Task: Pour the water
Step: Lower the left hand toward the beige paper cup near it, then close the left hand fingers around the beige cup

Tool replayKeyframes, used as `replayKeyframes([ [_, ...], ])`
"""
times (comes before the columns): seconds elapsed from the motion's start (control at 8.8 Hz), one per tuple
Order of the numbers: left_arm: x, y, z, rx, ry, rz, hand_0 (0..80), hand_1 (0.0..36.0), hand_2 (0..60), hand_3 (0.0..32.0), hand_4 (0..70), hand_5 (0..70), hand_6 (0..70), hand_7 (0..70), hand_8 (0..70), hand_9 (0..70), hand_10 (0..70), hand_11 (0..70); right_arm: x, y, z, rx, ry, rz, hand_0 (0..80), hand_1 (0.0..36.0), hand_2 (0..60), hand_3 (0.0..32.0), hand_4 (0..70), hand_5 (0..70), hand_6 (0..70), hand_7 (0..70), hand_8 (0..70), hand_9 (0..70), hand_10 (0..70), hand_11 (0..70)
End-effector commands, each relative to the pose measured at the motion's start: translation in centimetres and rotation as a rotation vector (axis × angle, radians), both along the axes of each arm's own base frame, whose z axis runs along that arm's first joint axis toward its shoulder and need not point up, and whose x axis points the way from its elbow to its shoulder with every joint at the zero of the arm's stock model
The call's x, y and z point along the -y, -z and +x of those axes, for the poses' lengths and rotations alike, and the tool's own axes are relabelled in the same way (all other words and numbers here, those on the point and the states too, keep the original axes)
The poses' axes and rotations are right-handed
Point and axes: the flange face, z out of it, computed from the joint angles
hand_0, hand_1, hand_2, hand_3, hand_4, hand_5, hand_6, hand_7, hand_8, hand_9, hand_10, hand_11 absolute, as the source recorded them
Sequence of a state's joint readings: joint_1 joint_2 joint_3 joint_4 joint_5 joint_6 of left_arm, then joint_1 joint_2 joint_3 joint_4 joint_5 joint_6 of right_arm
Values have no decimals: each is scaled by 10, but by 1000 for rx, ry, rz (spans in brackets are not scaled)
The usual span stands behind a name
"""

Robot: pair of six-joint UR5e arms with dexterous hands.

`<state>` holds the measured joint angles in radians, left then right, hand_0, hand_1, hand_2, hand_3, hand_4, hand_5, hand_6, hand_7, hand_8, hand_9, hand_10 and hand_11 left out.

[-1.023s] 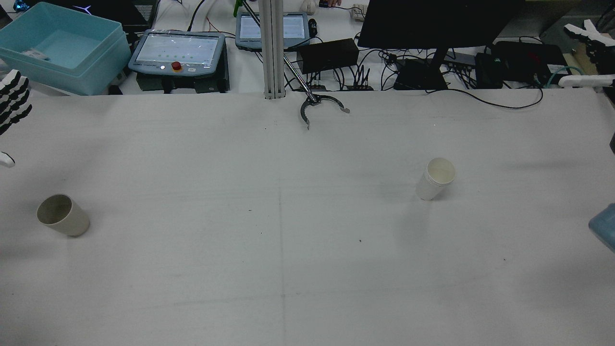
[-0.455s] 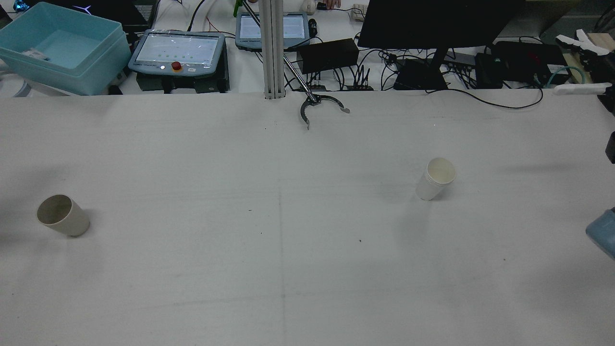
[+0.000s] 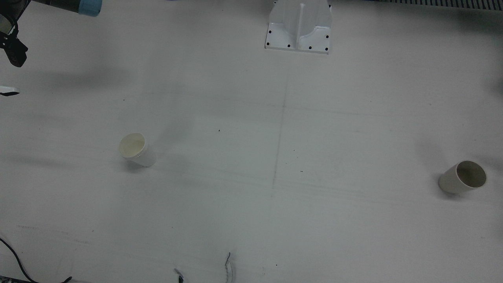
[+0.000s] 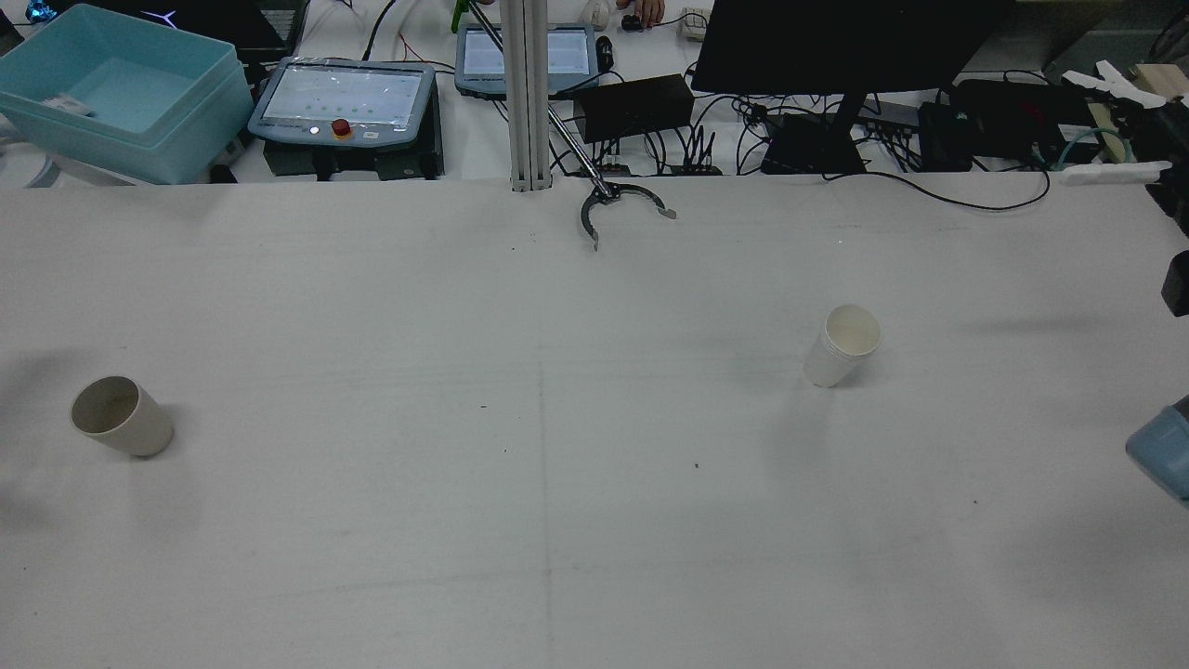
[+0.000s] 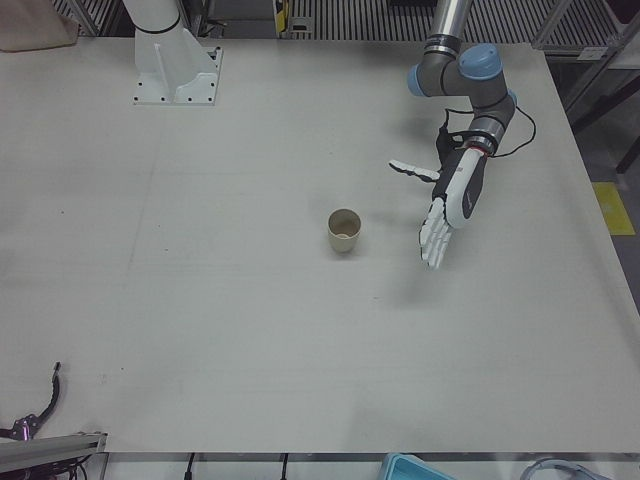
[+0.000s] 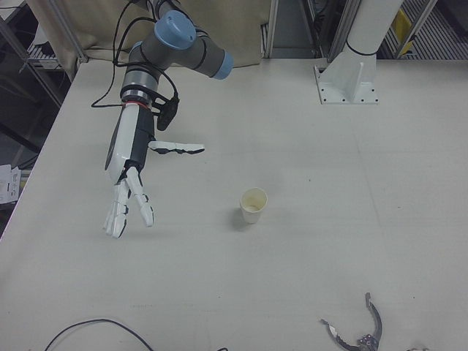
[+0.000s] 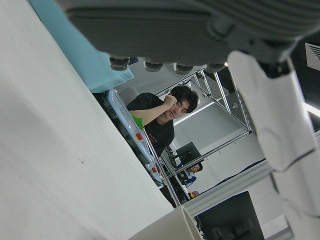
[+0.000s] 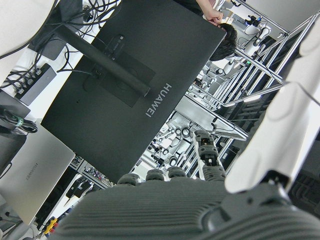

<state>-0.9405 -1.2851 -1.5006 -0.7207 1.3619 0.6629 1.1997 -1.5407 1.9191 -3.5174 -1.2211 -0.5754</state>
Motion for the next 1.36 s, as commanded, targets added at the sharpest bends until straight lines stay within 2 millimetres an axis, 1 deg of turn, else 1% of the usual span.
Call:
replayKeyframes([
  [0.0,1,0,73,14,-117,62,479,112,0,72,23,0,0,0,0,0,8,28,0,0,-2,-10,3,1,461,95,0,0,73,39,41,47,17,13,0,6],
  [0.11,8,12,105,3,-152,69,477,110,0,62,25,0,0,0,0,0,9,28,0,0,-1,-8,3,-1,460,95,0,0,72,38,41,47,17,13,0,7],
  [0.23,16,16,114,0,-154,65,482,115,0,52,31,0,0,0,0,0,8,28,-1,-1,1,-4,2,-2,459,95,0,0,73,37,41,47,17,13,0,7],
  [0.34,20,19,117,-6,-158,56,487,122,0,48,33,0,0,0,0,0,8,29,-2,-1,3,-2,0,-2,460,94,1,0,73,37,41,46,17,13,0,6],
  [0.45,20,16,115,-13,-156,30,491,127,0,46,36,0,0,0,0,0,8,29,-3,-2,3,-4,0,-4,460,93,0,0,70,33,38,42,16,13,0,6],
  [0.57,22,5,110,-19,-113,7,495,133,0,32,39,0,0,0,0,0,8,30,-3,-2,0,-4,6,-4,459,94,1,0,68,31,37,38,15,13,0,5],
  [0.68,21,-10,107,-26,-98,3,493,133,0,30,41,0,0,3,0,0,10,32,-1,0,-4,-3,12,1,458,92,1,0,68,30,37,38,16,15,0,6],
  [0.8,21,-13,105,-38,-83,-9,490,130,0,22,41,0,0,0,0,0,10,33,-1,1,-6,-4,15,2,458,92,1,0,69,33,37,39,16,14,0,6],
  [0.91,23,-11,103,-60,-71,-20,498,145,0,28,33,0,0,0,0,0,12,37,-1,1,-6,-4,15,2,459,92,1,0,72,35,40,43,17,14,0,6],
  [1.02,28,-3,109,-68,-72,-12,522,176,0,44,21,0,0,3,0,0,14,42,-1,0,-7,-4,18,1,460,92,1,0,75,38,43,49,18,16,0,6],
  [1.14,38,6,122,-66,-73,-7,550,206,0,46,15,0,0,2,0,0,16,48,-1,0,-10,-7,23,1,458,91,0,0,76,38,44,52,18,16,0,6],
  [1.25,42,10,128,-66,-76,-4,567,218,0,50,21,0,0,7,0,0,18,52,-1,0,-10,-7,23,1,458,90,0,0,76,37,43,51,20,17,0,7],
])
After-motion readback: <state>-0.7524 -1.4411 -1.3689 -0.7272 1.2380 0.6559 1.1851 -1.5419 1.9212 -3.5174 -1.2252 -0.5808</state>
